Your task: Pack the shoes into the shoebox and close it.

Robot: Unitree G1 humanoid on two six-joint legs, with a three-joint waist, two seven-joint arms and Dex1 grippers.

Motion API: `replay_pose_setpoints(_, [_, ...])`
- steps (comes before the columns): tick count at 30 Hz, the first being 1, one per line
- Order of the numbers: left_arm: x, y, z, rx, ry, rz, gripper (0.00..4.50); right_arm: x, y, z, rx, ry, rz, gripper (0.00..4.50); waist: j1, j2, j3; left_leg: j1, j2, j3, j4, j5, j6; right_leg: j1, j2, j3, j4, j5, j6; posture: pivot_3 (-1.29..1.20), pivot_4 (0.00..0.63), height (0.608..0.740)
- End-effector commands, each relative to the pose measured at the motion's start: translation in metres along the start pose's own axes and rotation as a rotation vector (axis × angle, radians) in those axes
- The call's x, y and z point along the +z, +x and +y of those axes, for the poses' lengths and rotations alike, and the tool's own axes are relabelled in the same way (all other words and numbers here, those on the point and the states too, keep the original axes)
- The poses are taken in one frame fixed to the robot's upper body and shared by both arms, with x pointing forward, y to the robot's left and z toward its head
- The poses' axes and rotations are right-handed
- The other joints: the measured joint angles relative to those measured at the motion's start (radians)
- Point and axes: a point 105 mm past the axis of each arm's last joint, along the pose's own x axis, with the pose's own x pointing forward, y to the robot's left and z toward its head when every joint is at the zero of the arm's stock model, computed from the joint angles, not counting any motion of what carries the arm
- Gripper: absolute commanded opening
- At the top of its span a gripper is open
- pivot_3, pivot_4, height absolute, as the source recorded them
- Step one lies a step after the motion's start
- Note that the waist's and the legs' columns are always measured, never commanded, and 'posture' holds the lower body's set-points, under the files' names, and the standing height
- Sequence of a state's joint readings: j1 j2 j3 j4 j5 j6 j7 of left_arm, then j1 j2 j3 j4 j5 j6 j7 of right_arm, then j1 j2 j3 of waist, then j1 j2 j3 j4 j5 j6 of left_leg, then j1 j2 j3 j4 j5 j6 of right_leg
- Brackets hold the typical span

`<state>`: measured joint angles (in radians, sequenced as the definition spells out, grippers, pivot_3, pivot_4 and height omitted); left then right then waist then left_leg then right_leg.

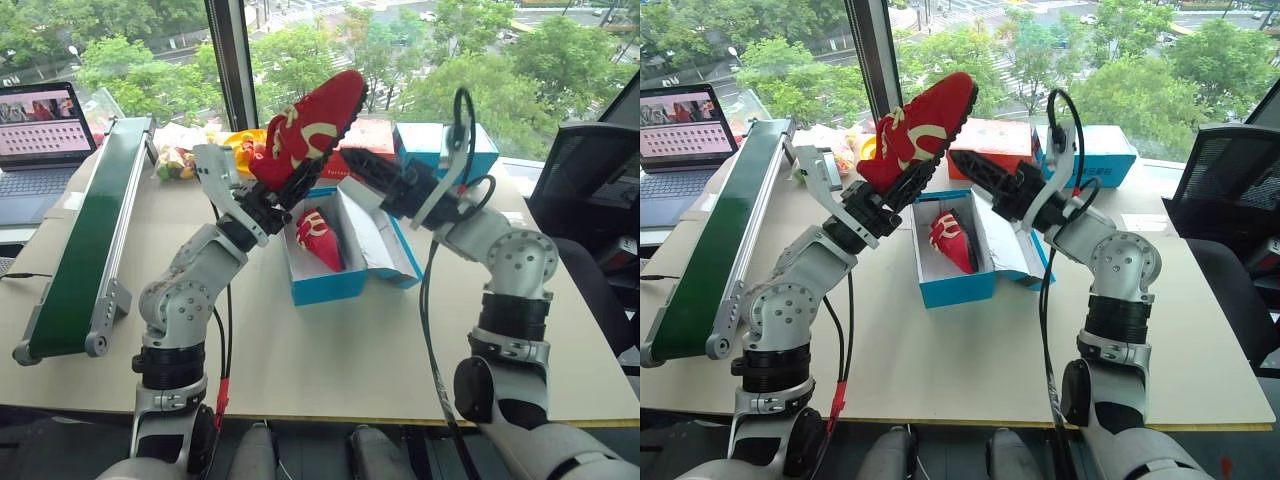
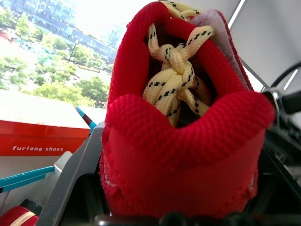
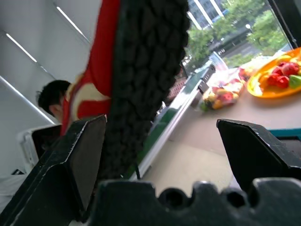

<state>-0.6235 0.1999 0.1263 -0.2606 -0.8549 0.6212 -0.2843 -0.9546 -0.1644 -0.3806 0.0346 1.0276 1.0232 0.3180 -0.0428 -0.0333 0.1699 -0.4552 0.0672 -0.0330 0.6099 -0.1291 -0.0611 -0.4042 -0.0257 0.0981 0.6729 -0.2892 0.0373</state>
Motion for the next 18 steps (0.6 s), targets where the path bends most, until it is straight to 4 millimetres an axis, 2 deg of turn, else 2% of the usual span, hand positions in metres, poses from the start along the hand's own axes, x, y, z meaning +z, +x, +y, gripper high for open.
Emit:
replay_pose_setpoints(1, [0.003,0.005,-0.027,-0.094,0.035,-0.005,2.54,0.02,0.005,0.026,0.09,-0.024,-0.077,4.5,0.0,0.0,0.0,0.0,0.0,0.0,0.0,0.0,0.0,0.0,0.0,0.0,0.0,0.0,0.0,0.0,0.15,0.739])
replay_pose_setpoints(4, [-0.001,0.007,-0.033,-0.111,0.026,-0.001,2.54,0.015,0.007,0.026,0.084,-0.015,-0.064,4.5,0.001,0.0,0.0,0.0,0.0,0.0,0.0,0.0,0.0,0.0,0.0,0.0,0.0,0.0,0.0,0.0,0.15,0.739])
replay_pose_setpoints(7, [-0.001,0.008,-0.035,-0.117,0.03,-0.001,2.54,0.01,0.007,0.021,0.057,-0.002,-0.056,3.82,0.001,0.0,0.0,0.0,0.0,0.0,0.0,0.0,0.0,0.0,0.0,0.0,0.0,0.0,0.0,0.0,0.15,0.739])
replay_pose_setpoints(13, [-0.002,0.008,-0.03,-0.113,0.024,0.01,2.54,0.003,0.004,0.015,-0.008,-0.058,-0.022,1.84,0.001,0.0,0.0,0.0,0.0,0.0,0.0,0.0,0.0,0.0,0.0,0.0,0.0,0.0,0.0,0.0,0.15,0.739])
replay_pose_setpoints(16, [-0.004,0.011,-0.028,-0.122,0.024,0.025,2.54,0.004,0.0,0.013,-0.034,-0.075,-0.033,1.07,0.001,0.0,0.0,0.0,0.0,0.0,-0.001,0.0,0.0,0.0,0.0,0.0,-0.001,0.0,0.0,0.0,0.15,0.739])
replay_pose_setpoints(18, [-0.001,0.014,-0.025,-0.13,0.009,0.014,3.5,0.006,-0.004,0.009,-0.067,-0.1,-0.039,0.69,0.001,0.0,0.0,0.0,0.0,0.0,0.0,0.0,0.0,0.0,0.0,0.0,0.0,0.0,0.0,0.0,0.15,0.739])
